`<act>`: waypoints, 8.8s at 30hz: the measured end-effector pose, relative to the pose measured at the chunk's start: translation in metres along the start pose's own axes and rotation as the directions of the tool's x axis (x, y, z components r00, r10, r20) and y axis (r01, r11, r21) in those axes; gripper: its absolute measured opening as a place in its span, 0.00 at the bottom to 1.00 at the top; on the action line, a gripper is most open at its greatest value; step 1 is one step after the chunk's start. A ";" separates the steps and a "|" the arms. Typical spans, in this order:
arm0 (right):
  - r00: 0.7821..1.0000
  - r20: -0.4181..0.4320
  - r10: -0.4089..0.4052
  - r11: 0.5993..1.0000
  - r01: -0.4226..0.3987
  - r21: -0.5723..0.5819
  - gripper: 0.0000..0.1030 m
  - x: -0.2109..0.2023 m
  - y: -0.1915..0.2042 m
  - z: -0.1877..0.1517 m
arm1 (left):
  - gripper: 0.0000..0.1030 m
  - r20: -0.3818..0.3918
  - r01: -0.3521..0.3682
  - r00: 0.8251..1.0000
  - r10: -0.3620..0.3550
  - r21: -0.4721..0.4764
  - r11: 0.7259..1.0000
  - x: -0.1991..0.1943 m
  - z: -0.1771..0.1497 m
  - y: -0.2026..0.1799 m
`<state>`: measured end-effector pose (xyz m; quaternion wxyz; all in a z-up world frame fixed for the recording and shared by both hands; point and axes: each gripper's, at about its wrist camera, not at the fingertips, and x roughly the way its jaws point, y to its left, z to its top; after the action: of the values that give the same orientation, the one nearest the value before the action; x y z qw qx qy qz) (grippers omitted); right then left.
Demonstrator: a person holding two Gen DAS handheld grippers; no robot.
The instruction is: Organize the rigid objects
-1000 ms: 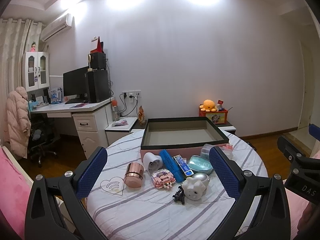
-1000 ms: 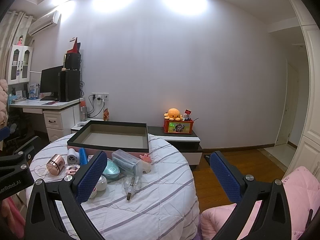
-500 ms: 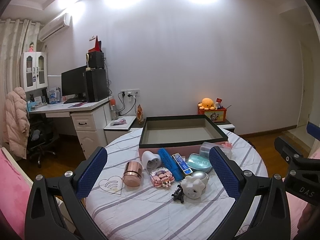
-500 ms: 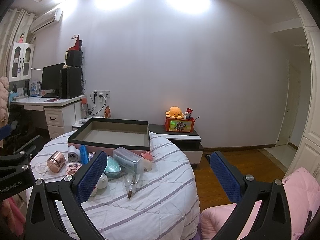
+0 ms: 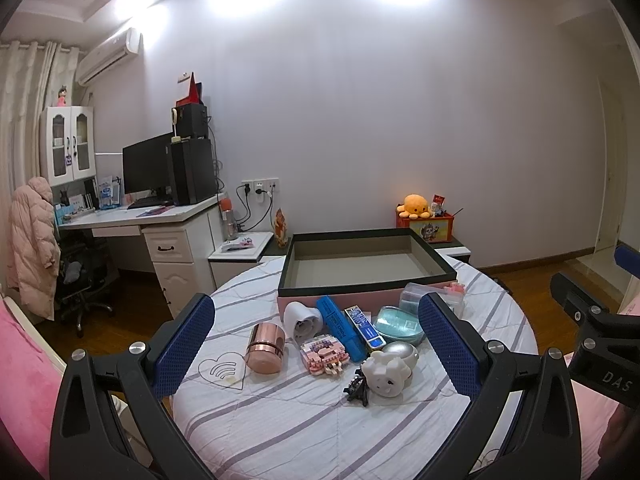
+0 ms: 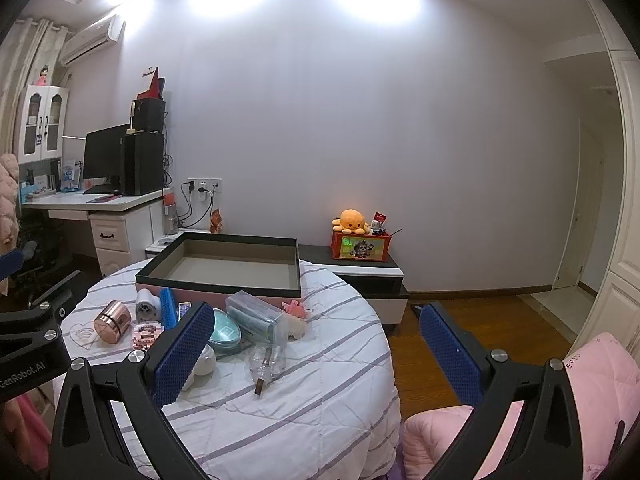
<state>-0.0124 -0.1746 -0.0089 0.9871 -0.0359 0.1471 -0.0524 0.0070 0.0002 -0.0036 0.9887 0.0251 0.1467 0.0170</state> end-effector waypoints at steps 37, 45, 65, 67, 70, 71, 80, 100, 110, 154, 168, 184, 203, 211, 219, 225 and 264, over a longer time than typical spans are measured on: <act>0.949 -0.312 0.045 0.996 -0.068 -0.063 1.00 0.065 0.023 -0.049 | 1.00 -0.338 -0.001 0.941 0.012 0.033 0.999 0.068 -0.065 0.001; 0.918 -0.394 0.042 0.997 -0.064 -0.043 1.00 0.084 0.021 -0.065 | 1.00 -0.389 -0.013 0.921 0.024 0.030 0.999 0.083 -0.074 0.007; 0.848 -0.530 0.015 0.994 -0.069 -0.082 1.00 0.182 0.054 -0.065 | 1.00 -0.472 -0.127 0.874 0.112 0.002 0.992 0.190 -0.062 0.068; 0.830 -0.557 0.022 0.995 -0.073 -0.070 1.00 0.195 0.055 -0.070 | 1.00 -0.501 -0.111 0.860 0.096 0.000 0.994 0.205 -0.068 0.070; 0.816 -0.573 0.081 0.994 -0.106 -0.010 0.96 0.201 0.050 -0.072 | 0.81 -0.556 -0.058 0.831 0.025 -0.042 0.997 0.223 -0.078 0.071; 0.810 -0.577 0.107 0.993 -0.119 0.017 0.89 0.202 0.048 -0.072 | 0.66 -0.540 -0.036 0.842 -0.003 -0.061 0.997 0.222 -0.076 0.072; 0.812 -0.565 0.145 0.989 -0.139 0.054 0.49 0.200 0.045 -0.066 | 0.46 -0.524 0.005 0.851 -0.026 -0.041 0.999 0.222 -0.073 0.066; 0.872 -0.449 0.195 0.981 -0.168 0.099 0.47 0.154 0.033 -0.035 | 0.46 -0.522 -0.015 0.852 -0.038 -0.097 0.995 0.171 -0.063 0.072; 0.937 -0.285 0.203 0.979 -0.189 0.077 0.47 0.097 0.021 0.005 | 0.46 -0.355 0.015 0.934 -0.037 -0.064 0.998 0.109 -0.017 0.056; 0.961 -0.099 0.257 0.965 -0.260 -0.016 0.47 0.146 0.048 0.078 | 0.46 -0.181 0.059 0.982 -0.060 -0.011 0.998 0.177 0.084 0.018; 0.910 -0.326 0.258 0.965 -0.260 0.039 0.47 0.290 0.048 0.052 | 0.46 -0.454 0.109 0.888 -0.071 0.058 0.992 0.327 0.061 -0.019; 0.898 -0.395 0.196 0.980 -0.196 0.041 0.80 0.315 0.049 0.037 | 0.96 -0.420 0.083 0.907 -0.026 0.119 0.989 0.323 0.062 -0.024; 0.930 -0.314 0.191 0.981 -0.184 0.052 0.80 0.266 0.039 0.063 | 0.96 -0.364 0.018 0.931 0.038 0.150 0.989 0.276 0.076 -0.016; 0.969 -0.166 0.180 0.984 -0.178 0.030 0.80 0.174 0.025 0.085 | 0.96 -0.205 -0.030 0.977 0.058 0.138 0.990 0.182 0.098 -0.006; 0.983 -0.040 0.182 0.983 -0.182 -0.010 0.80 0.079 0.019 0.087 | 0.99 -0.085 -0.065 0.994 0.072 0.085 0.994 0.084 0.093 0.007; 0.982 -0.003 0.190 0.982 -0.190 -0.015 0.81 0.031 0.016 0.071 | 1.00 -0.050 -0.070 0.996 0.072 0.040 0.997 0.037 0.075 0.016; 0.931 -0.342 0.126 0.989 -0.144 -0.028 0.82 0.160 0.028 0.020 | 1.00 -0.449 -0.081 0.887 0.107 0.077 0.994 0.188 0.000 0.028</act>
<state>0.1484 -0.1637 -0.0381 0.9469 -0.0421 0.3186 0.0139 0.1861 0.0357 -0.0569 0.9245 0.0552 0.3714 0.0660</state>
